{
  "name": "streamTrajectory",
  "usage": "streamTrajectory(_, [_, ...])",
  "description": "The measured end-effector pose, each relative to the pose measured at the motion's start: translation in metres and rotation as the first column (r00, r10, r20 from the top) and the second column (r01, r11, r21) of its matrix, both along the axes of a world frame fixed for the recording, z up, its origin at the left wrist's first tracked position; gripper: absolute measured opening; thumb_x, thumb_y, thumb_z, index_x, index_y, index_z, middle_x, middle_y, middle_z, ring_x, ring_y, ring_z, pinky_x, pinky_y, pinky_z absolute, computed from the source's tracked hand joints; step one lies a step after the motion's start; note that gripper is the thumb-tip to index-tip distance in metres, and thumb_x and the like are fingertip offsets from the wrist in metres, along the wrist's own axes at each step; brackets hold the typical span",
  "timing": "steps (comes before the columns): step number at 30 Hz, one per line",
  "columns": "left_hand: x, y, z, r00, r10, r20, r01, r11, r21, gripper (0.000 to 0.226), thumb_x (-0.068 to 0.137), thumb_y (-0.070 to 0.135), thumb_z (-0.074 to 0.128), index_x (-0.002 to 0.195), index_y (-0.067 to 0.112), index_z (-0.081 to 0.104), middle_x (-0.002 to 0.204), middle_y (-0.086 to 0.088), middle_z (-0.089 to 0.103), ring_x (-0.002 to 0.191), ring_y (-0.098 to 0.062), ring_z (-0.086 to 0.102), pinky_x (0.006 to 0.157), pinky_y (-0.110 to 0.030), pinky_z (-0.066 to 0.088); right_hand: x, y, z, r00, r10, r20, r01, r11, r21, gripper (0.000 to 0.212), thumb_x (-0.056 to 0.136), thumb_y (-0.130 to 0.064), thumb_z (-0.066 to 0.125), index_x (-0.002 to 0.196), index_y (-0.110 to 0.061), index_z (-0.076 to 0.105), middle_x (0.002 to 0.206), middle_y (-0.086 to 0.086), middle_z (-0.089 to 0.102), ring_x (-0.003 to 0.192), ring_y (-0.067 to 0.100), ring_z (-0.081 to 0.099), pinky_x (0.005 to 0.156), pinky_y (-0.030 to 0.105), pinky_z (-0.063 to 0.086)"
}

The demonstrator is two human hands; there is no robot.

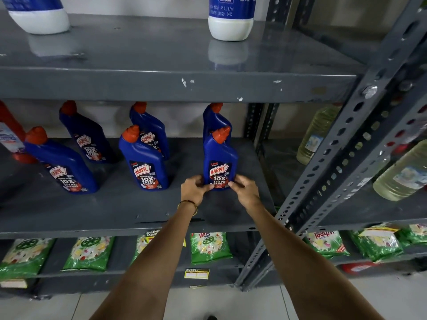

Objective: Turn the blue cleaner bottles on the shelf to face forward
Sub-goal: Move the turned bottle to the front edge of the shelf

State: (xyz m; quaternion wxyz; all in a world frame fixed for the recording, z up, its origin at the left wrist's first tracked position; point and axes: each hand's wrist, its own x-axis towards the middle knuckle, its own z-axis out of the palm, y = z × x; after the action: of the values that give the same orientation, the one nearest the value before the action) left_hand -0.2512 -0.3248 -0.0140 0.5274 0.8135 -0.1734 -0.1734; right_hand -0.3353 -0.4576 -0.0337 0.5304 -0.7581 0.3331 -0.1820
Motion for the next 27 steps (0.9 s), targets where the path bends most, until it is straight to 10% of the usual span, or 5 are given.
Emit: streamTrajectory(27, [-0.064,0.047,-0.004,0.999,-0.054,-0.008,0.054,0.998,-0.014,0.041,0.072,0.012,0.075,0.109,0.000,0.063,0.109,-0.018,0.069,0.099,-0.026,0.065,0.090,-0.033,0.050,-0.078,0.049,0.004,0.999,-0.003,0.035,0.002,0.999,0.036,0.031,0.084,-0.006,0.061,0.115,-0.002,0.060,0.113,0.016,0.067,0.104,0.023,0.062,0.093,0.036,0.049])
